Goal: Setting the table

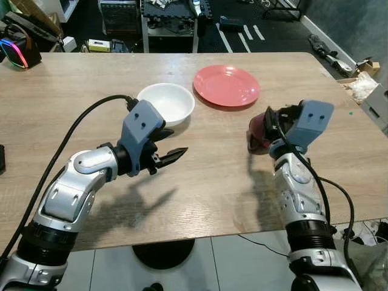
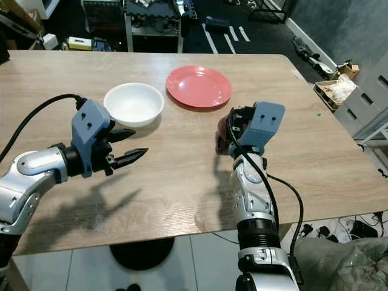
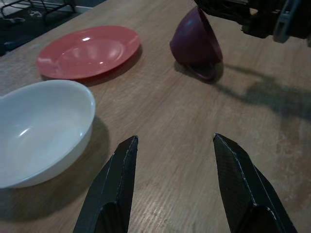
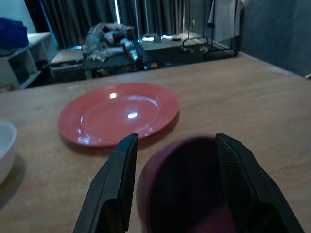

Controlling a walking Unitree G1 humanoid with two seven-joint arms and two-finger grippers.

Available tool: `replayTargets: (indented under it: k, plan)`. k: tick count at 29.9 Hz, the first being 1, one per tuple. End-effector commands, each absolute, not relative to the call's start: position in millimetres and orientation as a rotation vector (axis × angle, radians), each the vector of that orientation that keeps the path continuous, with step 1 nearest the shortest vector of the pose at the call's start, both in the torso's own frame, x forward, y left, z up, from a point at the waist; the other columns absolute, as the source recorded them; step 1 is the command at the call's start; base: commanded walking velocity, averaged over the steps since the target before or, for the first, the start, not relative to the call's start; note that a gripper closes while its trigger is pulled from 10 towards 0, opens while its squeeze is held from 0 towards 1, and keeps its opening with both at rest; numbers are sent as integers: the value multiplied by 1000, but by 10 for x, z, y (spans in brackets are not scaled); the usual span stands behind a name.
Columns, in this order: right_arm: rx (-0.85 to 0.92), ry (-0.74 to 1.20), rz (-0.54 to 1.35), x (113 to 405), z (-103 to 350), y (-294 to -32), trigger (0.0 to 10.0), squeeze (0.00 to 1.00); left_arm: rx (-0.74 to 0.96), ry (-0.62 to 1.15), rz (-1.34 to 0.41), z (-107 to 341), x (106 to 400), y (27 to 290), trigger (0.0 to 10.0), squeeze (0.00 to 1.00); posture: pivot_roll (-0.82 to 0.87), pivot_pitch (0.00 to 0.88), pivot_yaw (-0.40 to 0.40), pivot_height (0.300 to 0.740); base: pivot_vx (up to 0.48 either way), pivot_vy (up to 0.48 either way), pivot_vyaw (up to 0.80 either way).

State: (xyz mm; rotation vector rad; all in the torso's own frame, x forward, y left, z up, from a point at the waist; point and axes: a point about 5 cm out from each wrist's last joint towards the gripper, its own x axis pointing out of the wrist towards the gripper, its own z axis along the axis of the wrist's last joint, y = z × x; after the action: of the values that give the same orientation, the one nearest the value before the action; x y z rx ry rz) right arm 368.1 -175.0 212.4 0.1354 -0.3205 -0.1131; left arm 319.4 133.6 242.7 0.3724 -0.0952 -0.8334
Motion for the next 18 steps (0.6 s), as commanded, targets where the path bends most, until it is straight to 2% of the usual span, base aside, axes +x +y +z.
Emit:
replayTargets:
  k: [1, 13, 18]
  plan:
    - [129, -273, -112, 3667, 1993, -1759, 10000, 0, 378, -68, -830, 2345, 3218, 1318, 10000, 0, 102, 167, 28, 740, 0, 0, 0]
    - [130, -159, -61, 3743, 1716, -1518, 10000, 0, 311, -39, -681, 2183, 3380, 1286, 10000, 0, 116, 159, 27, 740, 0, 0, 0]
    - [118, -82, 33, 3774, 1540, -1276, 10000, 0, 275, -30, -561, 2081, 3442, 1304, 10000, 0, 122, 155, 23, 740, 0, 0, 0]
